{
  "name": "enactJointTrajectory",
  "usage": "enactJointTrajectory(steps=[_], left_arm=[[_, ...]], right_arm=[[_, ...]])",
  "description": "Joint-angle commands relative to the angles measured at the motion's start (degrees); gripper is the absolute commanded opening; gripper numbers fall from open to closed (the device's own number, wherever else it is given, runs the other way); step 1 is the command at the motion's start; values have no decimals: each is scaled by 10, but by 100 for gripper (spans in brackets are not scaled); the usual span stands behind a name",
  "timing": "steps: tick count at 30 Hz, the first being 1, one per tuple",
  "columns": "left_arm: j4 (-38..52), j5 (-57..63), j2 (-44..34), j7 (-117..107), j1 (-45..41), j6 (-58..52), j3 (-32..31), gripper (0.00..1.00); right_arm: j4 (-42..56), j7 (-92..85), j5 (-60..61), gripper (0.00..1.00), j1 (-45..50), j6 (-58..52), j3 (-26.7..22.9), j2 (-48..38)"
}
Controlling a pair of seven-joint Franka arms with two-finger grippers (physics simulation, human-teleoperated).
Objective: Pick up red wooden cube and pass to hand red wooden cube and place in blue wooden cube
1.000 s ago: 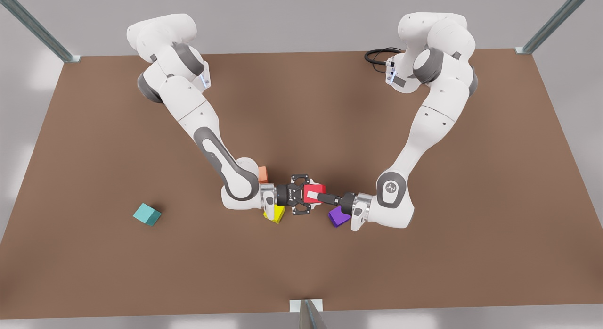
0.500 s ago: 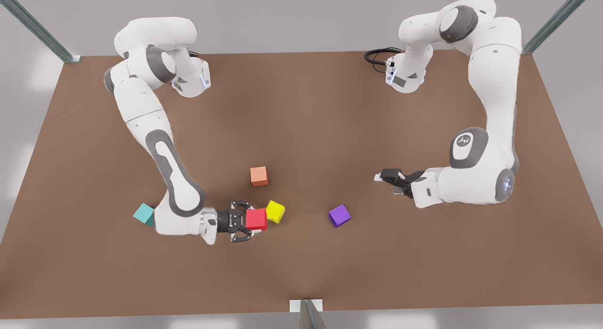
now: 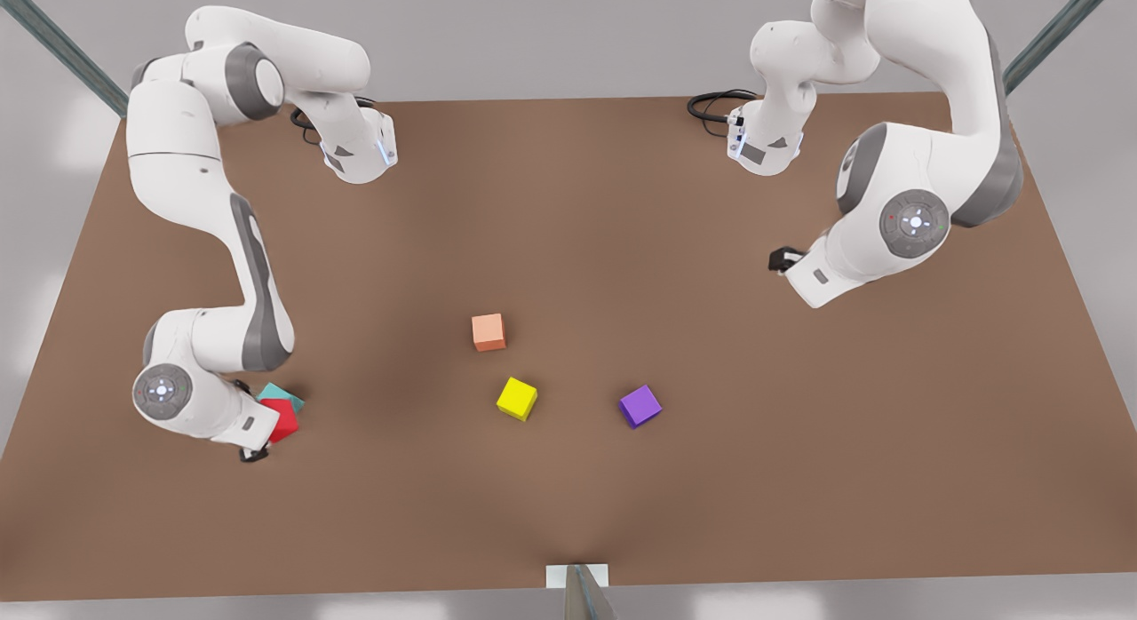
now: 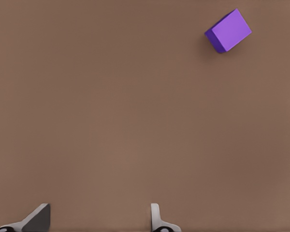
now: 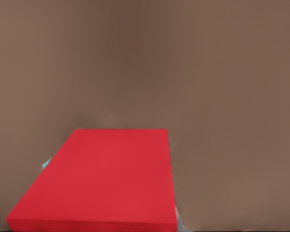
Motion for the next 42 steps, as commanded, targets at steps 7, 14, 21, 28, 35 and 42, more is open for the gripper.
enactJointTrajectory(steps=[7, 14, 21, 28, 35, 42], left_arm=[[20, -32, 2, -41, 3, -21, -2, 100], [23, -28, 6, -41, 6, -17, -1, 100], [23, -30, 19, -43, 6, -17, -1, 100], [23, -28, 19, -43, 6, -18, -1, 100], [23, -27, 19, -44, 6, -18, -1, 100], [23, -27, 19, -45, 6, -18, -1, 100]], right_arm=[[-110, 55, -46, 38, -36, 139, 0, -35], [-194, 56, -45, 38, -61, 165, 2, -73], [-206, 49, -45, 39, -76, 169, 2, -60], [-221, 49, -45, 39, -77, 198, 2, -52], [-221, 49, -45, 83, -76, 198, 2, -51], [-221, 50, -45, 100, -76, 198, 4, -51]])
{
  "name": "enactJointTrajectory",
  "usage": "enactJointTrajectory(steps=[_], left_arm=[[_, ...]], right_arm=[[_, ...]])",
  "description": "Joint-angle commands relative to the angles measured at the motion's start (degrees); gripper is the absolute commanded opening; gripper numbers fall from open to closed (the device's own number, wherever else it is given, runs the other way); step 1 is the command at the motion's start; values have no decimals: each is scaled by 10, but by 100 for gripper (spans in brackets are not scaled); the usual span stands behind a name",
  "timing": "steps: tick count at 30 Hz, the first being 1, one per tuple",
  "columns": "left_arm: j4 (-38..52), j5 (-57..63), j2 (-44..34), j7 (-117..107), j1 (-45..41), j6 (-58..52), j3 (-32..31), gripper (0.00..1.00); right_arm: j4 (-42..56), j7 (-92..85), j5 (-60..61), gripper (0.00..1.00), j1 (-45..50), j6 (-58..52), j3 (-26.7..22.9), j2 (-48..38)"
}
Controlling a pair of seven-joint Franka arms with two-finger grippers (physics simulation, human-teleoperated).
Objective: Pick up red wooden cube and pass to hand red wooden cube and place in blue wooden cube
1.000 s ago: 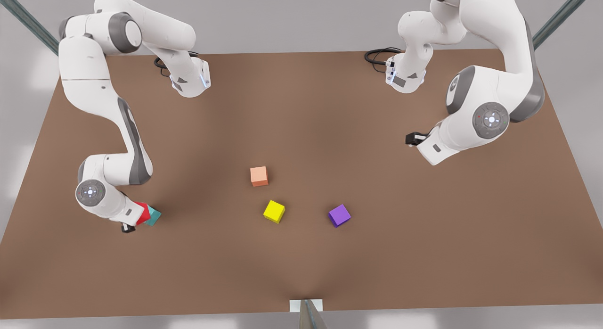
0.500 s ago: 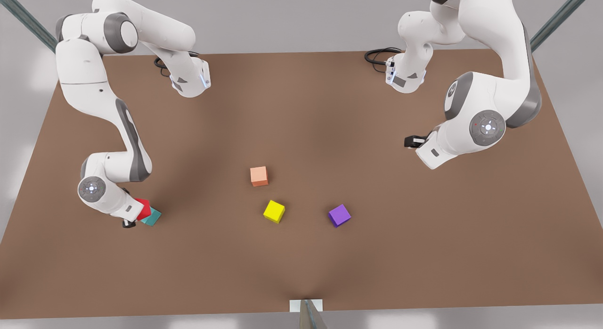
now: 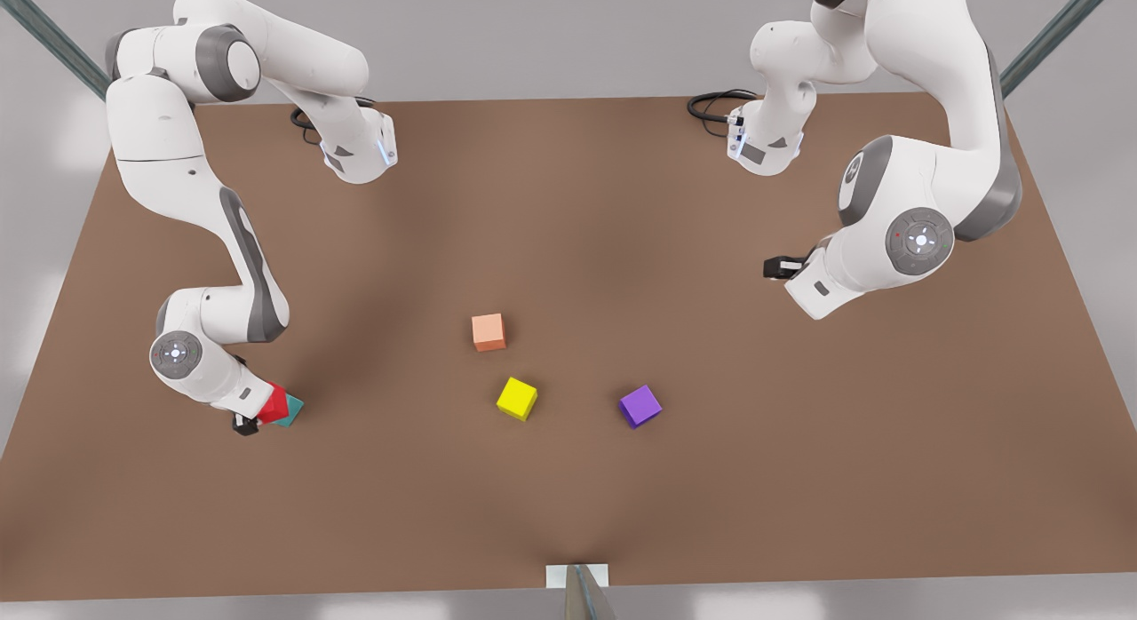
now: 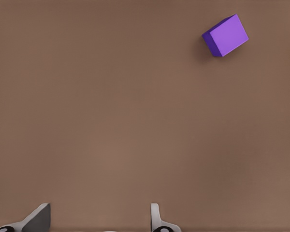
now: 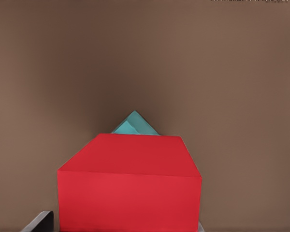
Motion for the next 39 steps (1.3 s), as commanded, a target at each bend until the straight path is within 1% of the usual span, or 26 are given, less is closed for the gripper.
enactJointTrajectory(steps=[1, 8, 13, 15, 16, 18, 20, 21, 23, 25, 27, 28, 29, 30, 34, 36, 39], left_arm=[[0, 0, -1, -5, 0, 0, 0, 100], [0, 0, -1, -5, -1, 0, 0, 100], [0, 0, -1, -6, -1, 0, 0, 100], [0, 0, -1, -6, -1, -1, 0, 100], [0, 0, -1, -6, -1, -2, 0, 100], [1, 0, -1, -6, 0, -2, 0, 100], [1, 0, -2, -6, 0, -3, 0, 100], [1, 0, -3, -5, 0, -4, 0, 100], [3, 1, -5, -3, 0, -8, -1, 100], [3, 1, -5, -4, 0, -19, -1, 100], [3, 0, -6, -5, 0, -21, -2, 100], [8, 0, -6, -5, 0, -21, -2, 100], [11, 0, -6, -4, 0, -21, -2, 100], [11, 0, -6, -4, 0, -21, -2, 100], [20, 0, -5, -3, 0, -37, -1, 100], [20, 1, -5, -3, 0, -37, -1, 100], [20, 0, -5, -3, 0, -37, -1, 100]], right_arm=[[0, 0, 1, 100, 0, 1, 1, -1], [2, 0, 8, 100, -1, -30, 6, -18], [11, -7, 59, 100, 0, -118, 19, -60], [21, -3, 95, 100, 3, -150, 27, -82], [36, 7, 131, 100, 4, -191, 27, -94], [69, 96, 161, 100, 7, -249, 27, -98], [94, 265, 168, 100, 19, -267, 27, -92], [97, 392, 167, 100, 27, -268, 27, -89], [98, 752, 161, 100, 39, -281, 26, -71], [107, 920, 159, 100, 52, -290, 26, -60], [176, 996, 155, 100, 73, -380, 26, -60], [183, 992, 156, 100, 70, -406, 24, -81], [207, 992, 155, 100, 70, -451, 23, -102], [243, 992, 156, 100, 70, -492, 22, -104], [249, 1001, 160, 100, 69, -547, 19, -175], [244, 1028, 163, 100, 69, -554, 20, -215], [217, 1028, 173, 100, 69, -565, 19, -229]])
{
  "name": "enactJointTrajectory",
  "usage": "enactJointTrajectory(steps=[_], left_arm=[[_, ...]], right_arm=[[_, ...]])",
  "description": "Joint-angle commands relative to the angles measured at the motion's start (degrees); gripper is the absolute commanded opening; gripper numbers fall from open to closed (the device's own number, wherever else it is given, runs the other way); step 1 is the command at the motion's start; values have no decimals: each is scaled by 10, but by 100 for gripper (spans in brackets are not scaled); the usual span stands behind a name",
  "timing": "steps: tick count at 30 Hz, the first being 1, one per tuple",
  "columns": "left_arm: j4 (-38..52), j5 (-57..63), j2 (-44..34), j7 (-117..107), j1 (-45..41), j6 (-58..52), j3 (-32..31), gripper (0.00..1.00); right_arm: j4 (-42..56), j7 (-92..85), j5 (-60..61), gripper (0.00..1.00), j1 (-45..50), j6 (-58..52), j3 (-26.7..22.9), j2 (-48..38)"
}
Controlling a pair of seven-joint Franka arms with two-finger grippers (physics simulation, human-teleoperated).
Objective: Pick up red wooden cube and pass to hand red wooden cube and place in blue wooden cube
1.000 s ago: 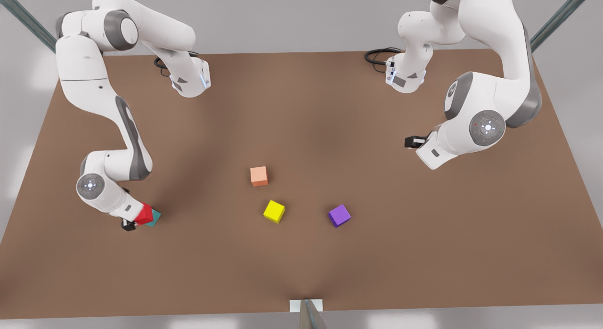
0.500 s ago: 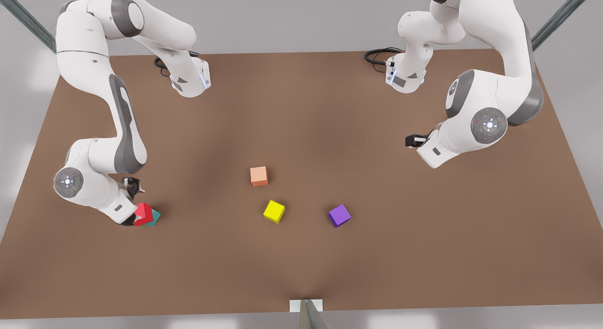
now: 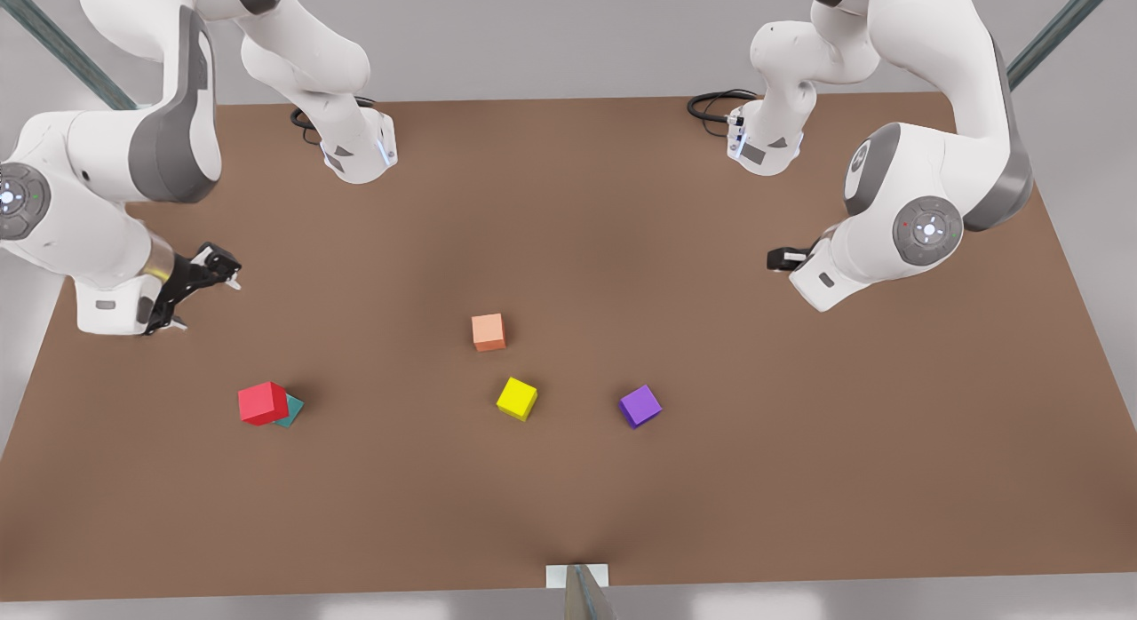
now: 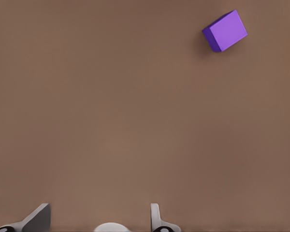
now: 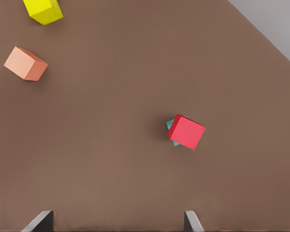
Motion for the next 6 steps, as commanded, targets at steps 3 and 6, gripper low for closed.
enactJointTrajectory(steps=[3, 6], left_arm=[[2, 0, -1, 1, 0, -5, 0, 100], [2, 0, -1, 1, 0, -6, 0, 100]], right_arm=[[-31, 386, 9, 100, -3, -41, 0, -15], [-31, 385, 14, 100, -4, -40, 0, -15]])
